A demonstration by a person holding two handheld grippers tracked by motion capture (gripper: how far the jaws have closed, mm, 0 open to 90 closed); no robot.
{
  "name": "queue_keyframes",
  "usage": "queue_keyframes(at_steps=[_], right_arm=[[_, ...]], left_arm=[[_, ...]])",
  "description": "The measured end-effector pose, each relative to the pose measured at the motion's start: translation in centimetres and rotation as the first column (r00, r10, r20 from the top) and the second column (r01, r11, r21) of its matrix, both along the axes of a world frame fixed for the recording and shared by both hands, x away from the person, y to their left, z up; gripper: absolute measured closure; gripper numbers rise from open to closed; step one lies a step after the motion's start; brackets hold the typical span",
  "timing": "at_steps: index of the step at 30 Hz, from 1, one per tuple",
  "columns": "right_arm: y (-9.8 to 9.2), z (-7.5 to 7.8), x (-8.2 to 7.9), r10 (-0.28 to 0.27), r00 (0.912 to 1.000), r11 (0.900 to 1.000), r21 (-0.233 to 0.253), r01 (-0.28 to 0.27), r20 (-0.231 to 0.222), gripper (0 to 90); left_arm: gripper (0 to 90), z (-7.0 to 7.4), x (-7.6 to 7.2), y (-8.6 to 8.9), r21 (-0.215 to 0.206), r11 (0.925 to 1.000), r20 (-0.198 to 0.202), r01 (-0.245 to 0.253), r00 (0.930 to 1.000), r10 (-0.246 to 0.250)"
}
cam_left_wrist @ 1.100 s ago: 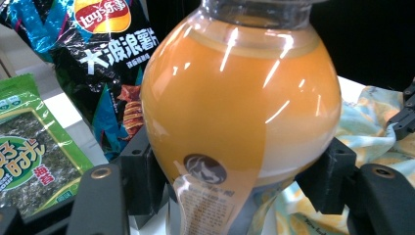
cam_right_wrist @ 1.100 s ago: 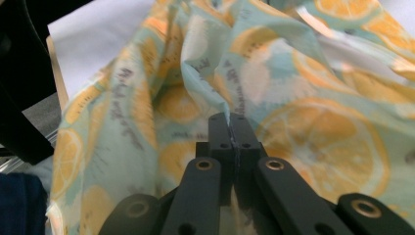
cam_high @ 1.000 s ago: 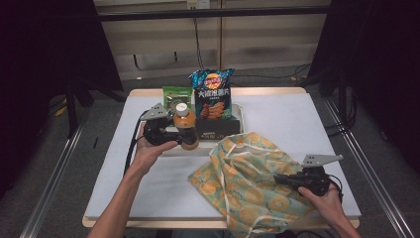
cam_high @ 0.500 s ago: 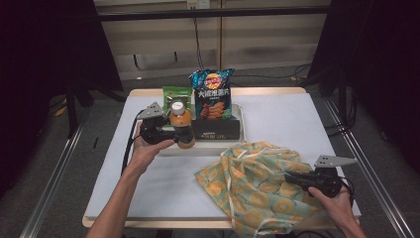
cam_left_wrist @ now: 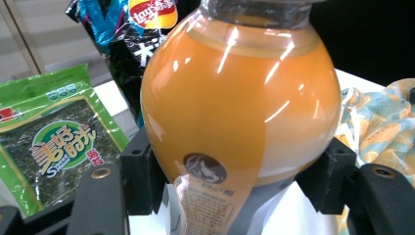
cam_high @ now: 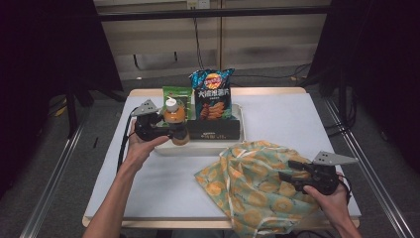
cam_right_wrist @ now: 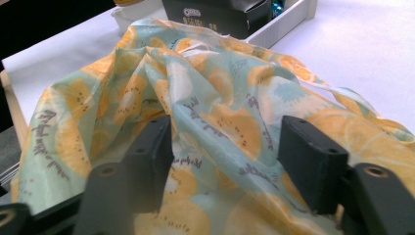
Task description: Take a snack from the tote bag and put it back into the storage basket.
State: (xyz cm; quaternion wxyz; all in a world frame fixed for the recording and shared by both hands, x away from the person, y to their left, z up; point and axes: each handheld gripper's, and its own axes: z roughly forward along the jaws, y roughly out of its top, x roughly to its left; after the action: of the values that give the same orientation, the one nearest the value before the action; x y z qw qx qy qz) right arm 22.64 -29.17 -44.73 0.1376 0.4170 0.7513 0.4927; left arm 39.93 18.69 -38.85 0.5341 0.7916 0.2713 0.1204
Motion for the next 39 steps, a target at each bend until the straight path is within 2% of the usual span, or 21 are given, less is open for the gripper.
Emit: queue_keyframes(at_steps=[4,11,17,21,23,26,31,33,37,39], right_arm=[[0.3,0.1,0.1,-0.014,0.9998,1.0,0.001,0.014,0.016,30.4],[0.3,0.2,0.3,-0.031,0.9992,0.999,0.018,0.03,0.027,27.5],[0.5,0.1,0.6,-0.021,0.9995,1.0,0.019,0.021,0.025,26.9],[0.7,0.0,0.6,-0.016,0.9996,1.0,0.014,0.016,0.025,26.1],[0.7,0.0,0.5,-0.016,0.9996,1.0,0.015,0.015,0.022,25.4],[0.7,-0.1,0.4,-0.016,0.9997,1.0,0.018,0.015,0.018,24.9],[0.7,-0.1,0.5,-0.018,0.9997,1.0,0.02,0.017,0.017,24.2],[0.7,-0.2,0.6,-0.018,0.9997,1.0,0.019,0.018,0.014,24.1],[0.8,-0.2,1.0,-0.018,0.9997,1.0,0.018,0.017,0.015,23.7],[0.9,-0.2,1.2,-0.016,0.9998,1.0,0.021,0.016,0.013,23.4]], left_arm=[[35.2,-0.3,0.6,0.4,-0.006,0.9999,-0.008,-0.012,0.9999,0.012],[35.2,-1.0,1.7,1.2,0.013,0.9995,-0.019,-0.03,0.9994,0.03],[35.1,-1.8,2.8,1.8,0.005,0.9986,-0.035,-0.052,0.998,0.052],[35.1,-2.2,3.3,2.0,0.016,0.9992,-0.039,-0.037,0.9985,0.038],[35.1,-2.6,3.5,2.2,0.002,0.9994,-0.055,-0.035,0.9979,0.035],[35.1,-3.0,3.8,2.3,0.039,0.9985,-0.05,-0.038,0.9979,0.04],[35.0,-3.8,4.4,2.7,0.046,0.9987,-0.049,-0.021,0.9985,0.023],[35.0,-4.3,4.8,2.8,0.066,0.9976,-0.04,-0.023,0.9989,0.025],[35.0,-5.0,5.3,2.7,0.048,0.9987,-0.047,-0.014,0.9988,0.016],[34.9,-5.2,5.4,2.6,0.068,0.9977,-0.039,-0.006,0.9992,0.008]])
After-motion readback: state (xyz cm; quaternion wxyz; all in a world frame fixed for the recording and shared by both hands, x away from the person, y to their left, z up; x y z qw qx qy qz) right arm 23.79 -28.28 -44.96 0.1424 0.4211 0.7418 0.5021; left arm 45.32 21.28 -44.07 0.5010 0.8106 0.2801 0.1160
